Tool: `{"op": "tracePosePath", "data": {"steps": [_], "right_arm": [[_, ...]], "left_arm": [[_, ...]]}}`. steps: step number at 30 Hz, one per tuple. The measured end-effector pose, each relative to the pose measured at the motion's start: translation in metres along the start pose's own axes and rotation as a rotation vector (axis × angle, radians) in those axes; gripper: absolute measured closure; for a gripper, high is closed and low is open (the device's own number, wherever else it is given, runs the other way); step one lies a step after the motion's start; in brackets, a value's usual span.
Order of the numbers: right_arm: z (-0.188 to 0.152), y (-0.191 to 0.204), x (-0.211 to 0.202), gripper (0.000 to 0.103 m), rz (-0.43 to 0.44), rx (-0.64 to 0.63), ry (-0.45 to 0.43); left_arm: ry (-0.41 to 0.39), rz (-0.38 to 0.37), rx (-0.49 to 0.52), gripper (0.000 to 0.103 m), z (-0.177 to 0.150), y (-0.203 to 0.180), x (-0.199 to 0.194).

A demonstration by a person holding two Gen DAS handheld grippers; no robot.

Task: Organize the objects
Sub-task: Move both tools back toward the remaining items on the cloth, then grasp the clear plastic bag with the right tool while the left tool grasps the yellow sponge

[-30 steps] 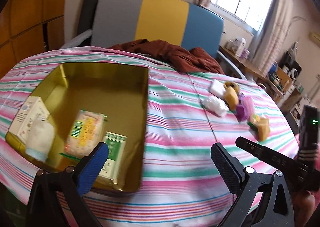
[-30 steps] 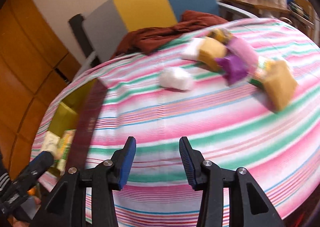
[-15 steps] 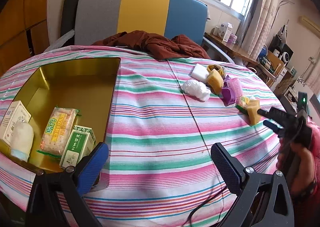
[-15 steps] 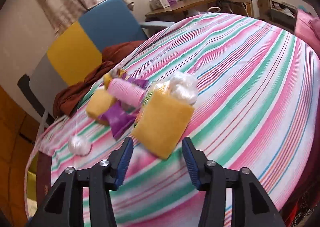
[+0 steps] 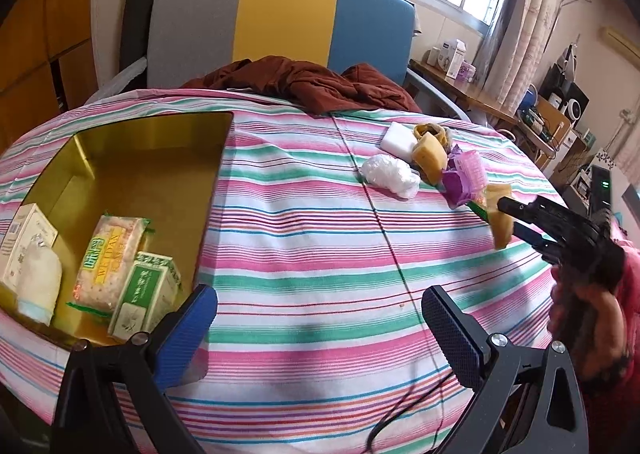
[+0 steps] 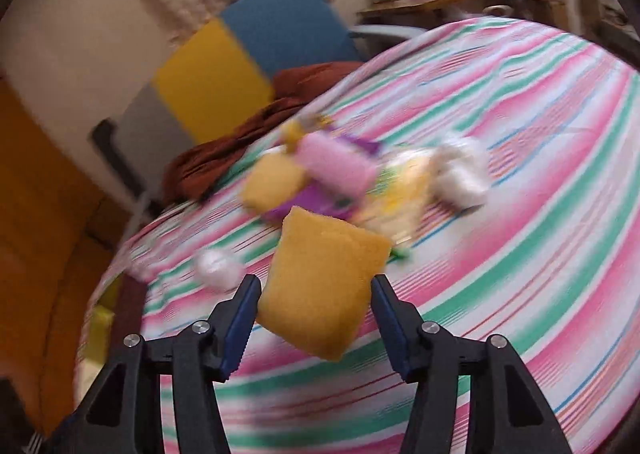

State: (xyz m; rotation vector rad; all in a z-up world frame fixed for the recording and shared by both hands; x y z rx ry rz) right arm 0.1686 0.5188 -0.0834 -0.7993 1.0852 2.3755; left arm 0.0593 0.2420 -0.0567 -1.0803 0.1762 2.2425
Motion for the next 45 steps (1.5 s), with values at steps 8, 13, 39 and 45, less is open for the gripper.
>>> {"op": "tracePosePath", "data": {"steps": [8, 13, 39, 45], "right_arm": [[-0.004, -0.014, -0.012, 0.036, -0.041, -0.093, 0.012], [0.024, -0.051, -0.021, 0.036, -0.113, -0.036, -0.058], [0.053, -0.125, -0.011, 0.066, -0.392, -0.127, -0.124], [0.048, -0.127, -0.01, 0.066, -0.375, -0.116, -0.158]], "left_arm": [[0.021, -0.004, 0.017, 0.0, 0.005, -0.01, 0.012], [0.041, -0.005, 0.029, 0.0, 0.005, -0.016, 0.02], [0.181, -0.179, 0.117, 0.0, 0.04, -0.128, 0.095], [0.246, -0.235, 0.126, 0.0, 0.037, -0.183, 0.121]]}}
Point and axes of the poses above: each gripper's, at about its wrist camera, not at the fingertips, and x roughly the way its jaws point, y to its left, z to its top, the point moved 2 cm from there along x, roughly the way its jaws point, and after that the axes turned 3 degrees about x, right-handed, at the moved point
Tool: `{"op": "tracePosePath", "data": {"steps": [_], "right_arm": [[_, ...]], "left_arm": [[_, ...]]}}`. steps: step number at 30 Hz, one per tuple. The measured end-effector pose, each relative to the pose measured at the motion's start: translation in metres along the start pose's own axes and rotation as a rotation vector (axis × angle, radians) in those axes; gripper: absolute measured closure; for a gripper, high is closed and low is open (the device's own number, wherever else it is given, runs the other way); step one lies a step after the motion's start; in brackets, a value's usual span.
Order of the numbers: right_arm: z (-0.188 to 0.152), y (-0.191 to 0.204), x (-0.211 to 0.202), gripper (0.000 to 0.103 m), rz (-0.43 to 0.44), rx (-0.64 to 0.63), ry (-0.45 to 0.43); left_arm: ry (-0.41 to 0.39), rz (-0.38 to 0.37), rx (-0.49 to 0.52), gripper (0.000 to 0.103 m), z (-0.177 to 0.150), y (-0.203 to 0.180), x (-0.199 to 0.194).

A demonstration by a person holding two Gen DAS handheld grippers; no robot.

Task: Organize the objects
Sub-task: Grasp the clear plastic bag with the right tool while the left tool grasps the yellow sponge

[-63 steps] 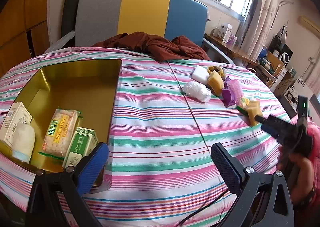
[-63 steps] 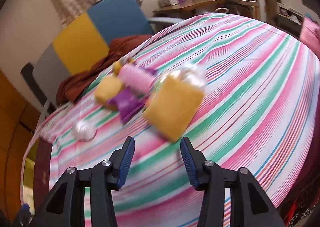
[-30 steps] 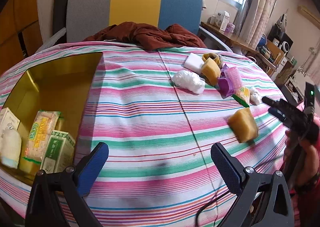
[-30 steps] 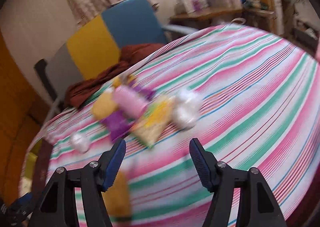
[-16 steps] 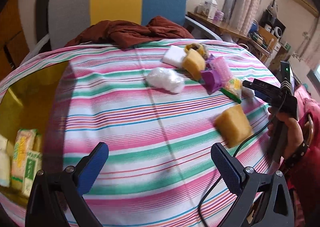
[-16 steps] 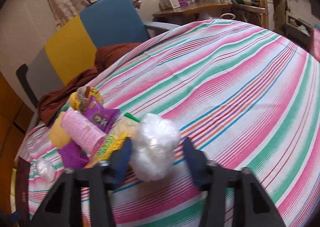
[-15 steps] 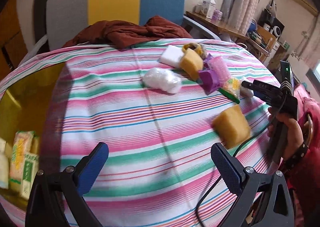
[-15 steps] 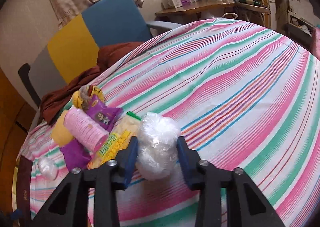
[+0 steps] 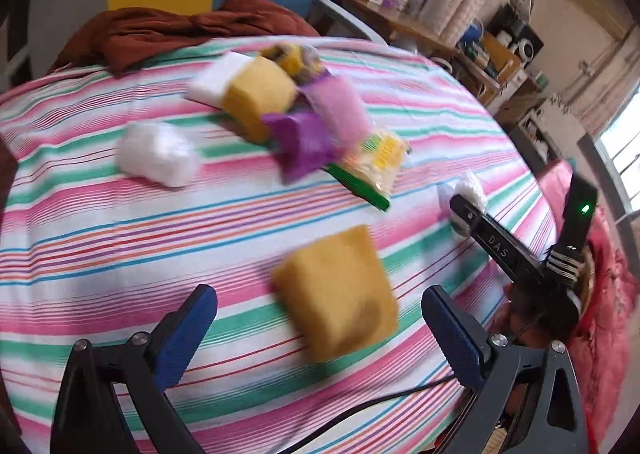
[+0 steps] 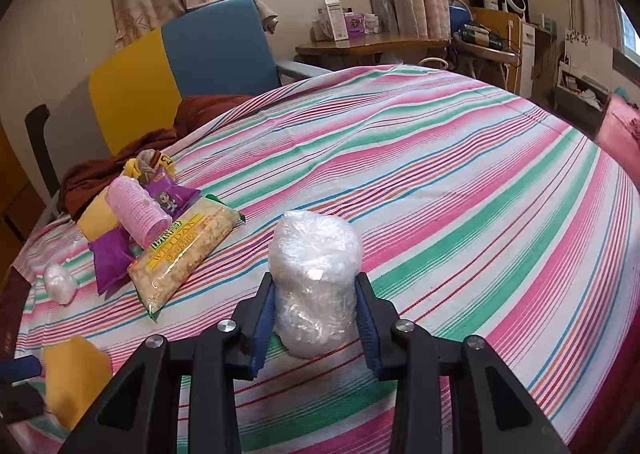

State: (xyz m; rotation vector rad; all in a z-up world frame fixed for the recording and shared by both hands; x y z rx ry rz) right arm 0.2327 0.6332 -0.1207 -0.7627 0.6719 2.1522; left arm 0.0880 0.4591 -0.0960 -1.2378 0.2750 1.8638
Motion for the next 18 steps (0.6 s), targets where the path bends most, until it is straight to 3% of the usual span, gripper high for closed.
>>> {"op": "tracePosePath", "data": {"steps": [3, 5, 6, 9, 15, 18], "right_arm": [[-0.002, 0.0, -0.001, 0.066, 0.001, -0.004, -0.01], [-0.003, -0.001, -0.001, 0.066, 0.006, -0.001, -0.016], [-0.004, -0.001, -0.002, 0.066, 0.009, 0.001, -0.019], [-0.005, -0.002, -0.002, 0.066, 0.016, 0.006, -0.024], [-0.006, -0.001, -0.002, 0.066, 0.018, 0.005, -0.032], [-0.007, 0.001, -0.002, 0.066, 0.008, -0.004, -0.034]], "left_arm": [[0.0, 0.053, 0.058, 0.001, 0.001, -0.013, 0.015], [0.001, 0.059, 0.077, 0.008, -0.001, -0.014, 0.023], [0.008, 0.063, 0.084, 0.021, -0.003, -0.013, 0.027], [-0.041, 0.066, 0.149, 0.031, -0.005, -0.011, 0.026], [-0.081, 0.067, 0.222, 0.038, -0.006, 0.004, 0.019], [-0.114, 0.115, 0.233, 0.04, -0.008, 0.019, 0.012]]}}
Point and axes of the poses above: each gripper's, at about its wrist camera, not at the fingertips, and x roughly the way its jaws point, y to its left, z to its top, the point moved 2 cm from there along x, roughly the way its jaws point, and after that the axes turned 3 degrees about x, right-handed, at the moved point
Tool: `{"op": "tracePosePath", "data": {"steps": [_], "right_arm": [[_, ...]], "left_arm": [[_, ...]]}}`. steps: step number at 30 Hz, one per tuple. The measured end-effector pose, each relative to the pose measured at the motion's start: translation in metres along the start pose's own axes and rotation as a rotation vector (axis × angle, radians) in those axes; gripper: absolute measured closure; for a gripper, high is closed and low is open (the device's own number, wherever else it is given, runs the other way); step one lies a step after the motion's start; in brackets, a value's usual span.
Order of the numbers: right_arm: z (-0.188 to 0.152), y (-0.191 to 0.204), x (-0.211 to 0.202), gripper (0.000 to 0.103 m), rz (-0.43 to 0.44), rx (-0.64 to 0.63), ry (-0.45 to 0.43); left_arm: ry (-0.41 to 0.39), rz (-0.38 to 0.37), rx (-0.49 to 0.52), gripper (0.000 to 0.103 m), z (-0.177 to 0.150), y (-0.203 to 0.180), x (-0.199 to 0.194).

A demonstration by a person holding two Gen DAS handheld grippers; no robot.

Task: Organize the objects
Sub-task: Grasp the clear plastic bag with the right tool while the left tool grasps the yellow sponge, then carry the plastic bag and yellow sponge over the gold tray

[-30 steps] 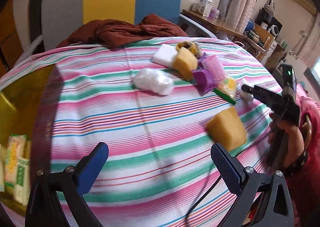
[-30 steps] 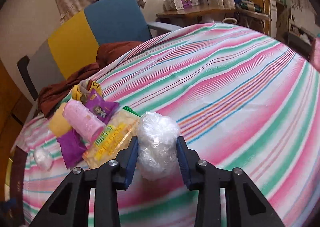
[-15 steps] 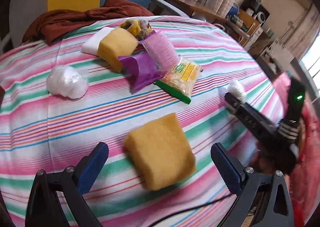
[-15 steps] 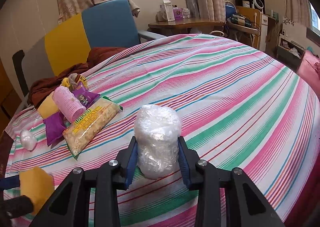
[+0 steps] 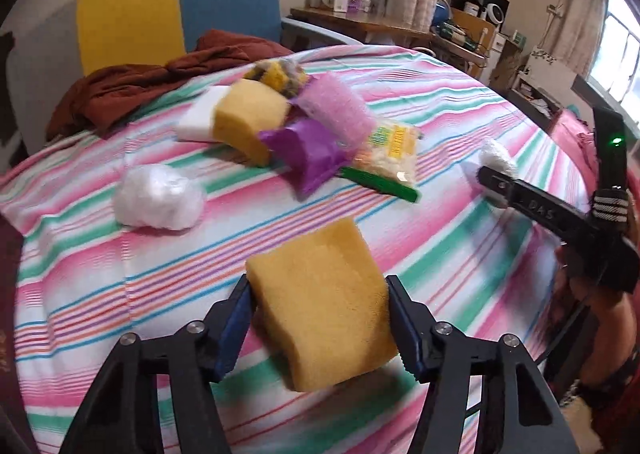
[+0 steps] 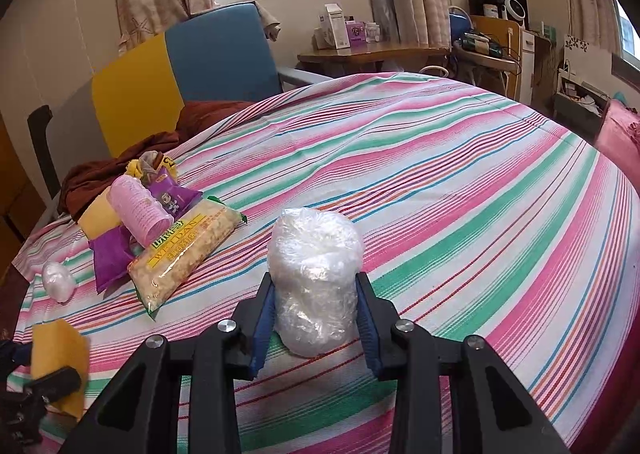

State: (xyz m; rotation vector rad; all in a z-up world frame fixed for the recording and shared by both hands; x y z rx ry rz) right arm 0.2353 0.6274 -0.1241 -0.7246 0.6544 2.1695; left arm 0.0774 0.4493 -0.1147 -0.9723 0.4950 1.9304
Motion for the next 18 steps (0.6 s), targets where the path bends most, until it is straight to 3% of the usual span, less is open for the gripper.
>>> {"op": "tracePosePath", "data": {"steps": [10, 18], "right_arm": [[-0.001, 0.004, -0.005, 0.072, -0.03, -0.032, -0.001], [-0.01, 0.033, -0.043, 0.072, 0.067, -0.02, -0.002]], "left_arm": [[-0.075, -0.05, -0.05, 0.043, -0.024, 0.028, -0.015], [-0.112, -0.094, -0.112, 0.044, -0.03, 0.04, -0.045]]}}
Point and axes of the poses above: each gripper's, at about its wrist camera, not at the fingertips, and x roughly the way its jaws point, y to its left, z to its top, the point moved 2 cm from there along x, roughly the way its jaws point, and after that the axes turned 3 degrees about x, right-handed, at the moved point
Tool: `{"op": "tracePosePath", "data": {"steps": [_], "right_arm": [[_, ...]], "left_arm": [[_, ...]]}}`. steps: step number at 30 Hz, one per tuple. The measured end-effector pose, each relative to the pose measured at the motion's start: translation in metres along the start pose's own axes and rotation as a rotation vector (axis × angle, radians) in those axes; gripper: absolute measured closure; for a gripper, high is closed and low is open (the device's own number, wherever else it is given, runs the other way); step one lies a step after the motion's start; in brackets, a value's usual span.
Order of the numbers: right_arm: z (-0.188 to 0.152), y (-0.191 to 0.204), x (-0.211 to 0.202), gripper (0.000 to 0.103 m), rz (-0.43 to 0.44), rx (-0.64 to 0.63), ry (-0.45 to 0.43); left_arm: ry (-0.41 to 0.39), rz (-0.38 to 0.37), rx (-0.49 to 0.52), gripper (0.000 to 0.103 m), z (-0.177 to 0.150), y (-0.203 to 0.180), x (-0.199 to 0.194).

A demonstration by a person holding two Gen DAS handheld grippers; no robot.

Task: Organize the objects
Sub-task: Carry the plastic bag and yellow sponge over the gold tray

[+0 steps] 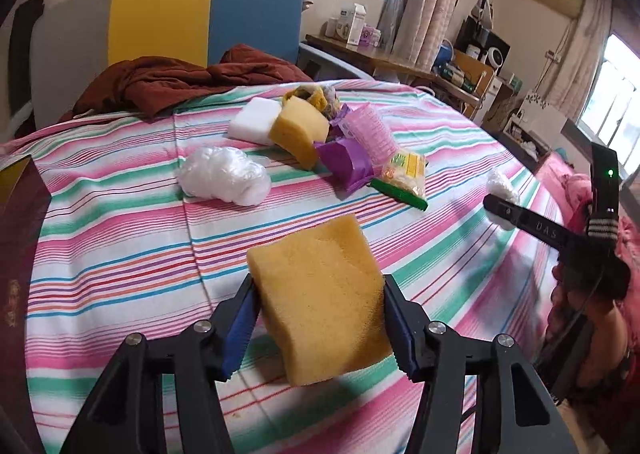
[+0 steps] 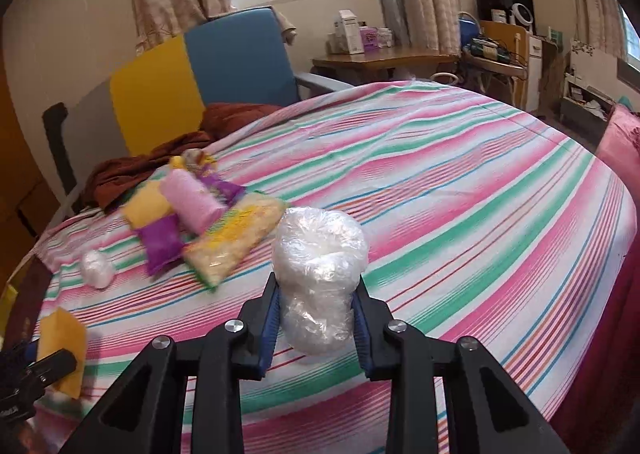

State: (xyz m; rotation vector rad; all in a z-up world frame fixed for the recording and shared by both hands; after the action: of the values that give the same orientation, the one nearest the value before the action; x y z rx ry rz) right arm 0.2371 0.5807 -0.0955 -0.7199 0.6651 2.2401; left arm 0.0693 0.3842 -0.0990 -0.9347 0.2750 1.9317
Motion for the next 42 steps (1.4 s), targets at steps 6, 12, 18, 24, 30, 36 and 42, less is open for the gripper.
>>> {"op": "tracePosePath", "data": {"steps": [6, 12, 18, 24, 30, 36, 42], "right_arm": [[-0.01, 0.05, -0.017, 0.072, 0.115, -0.035, 0.026], [-0.03, 0.109, -0.032, 0.072, 0.225, -0.128, 0.083], [-0.045, 0.173, -0.05, 0.072, 0.351, -0.202, 0.113], [-0.062, 0.23, -0.068, 0.072, 0.457, -0.277, 0.146], [-0.084, 0.282, -0.083, 0.072, 0.548, -0.368, 0.19], [-0.102, 0.337, -0.096, 0.072, 0.646, -0.446, 0.233], [-0.109, 0.386, -0.088, 0.072, 0.645, -0.517, 0.256]], "left_arm": [[-0.04, -0.008, -0.017, 0.044, -0.006, 0.01, -0.031], [-0.081, 0.006, -0.076, 0.044, -0.021, 0.035, -0.072], [-0.149, 0.044, -0.122, 0.044, -0.029, 0.067, -0.117], [-0.193, 0.099, -0.203, 0.044, -0.043, 0.108, -0.152], [-0.218, 0.173, -0.275, 0.043, -0.061, 0.148, -0.18], [-0.248, 0.278, -0.349, 0.043, -0.074, 0.197, -0.207], [-0.183, 0.359, -0.414, 0.042, -0.084, 0.243, -0.212]]}}
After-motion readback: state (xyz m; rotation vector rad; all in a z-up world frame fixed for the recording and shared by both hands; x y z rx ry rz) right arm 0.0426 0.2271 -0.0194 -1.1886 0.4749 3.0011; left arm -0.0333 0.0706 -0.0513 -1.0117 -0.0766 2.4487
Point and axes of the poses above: each gripper's, at about its wrist camera, not at the fingertips, and x roughly the way its jaws point, y to its left, z to its top, the point moved 2 cm from there along x, roughly the way its jaws point, and after that the axes turned 3 degrees about x, right-handed, at the moved point
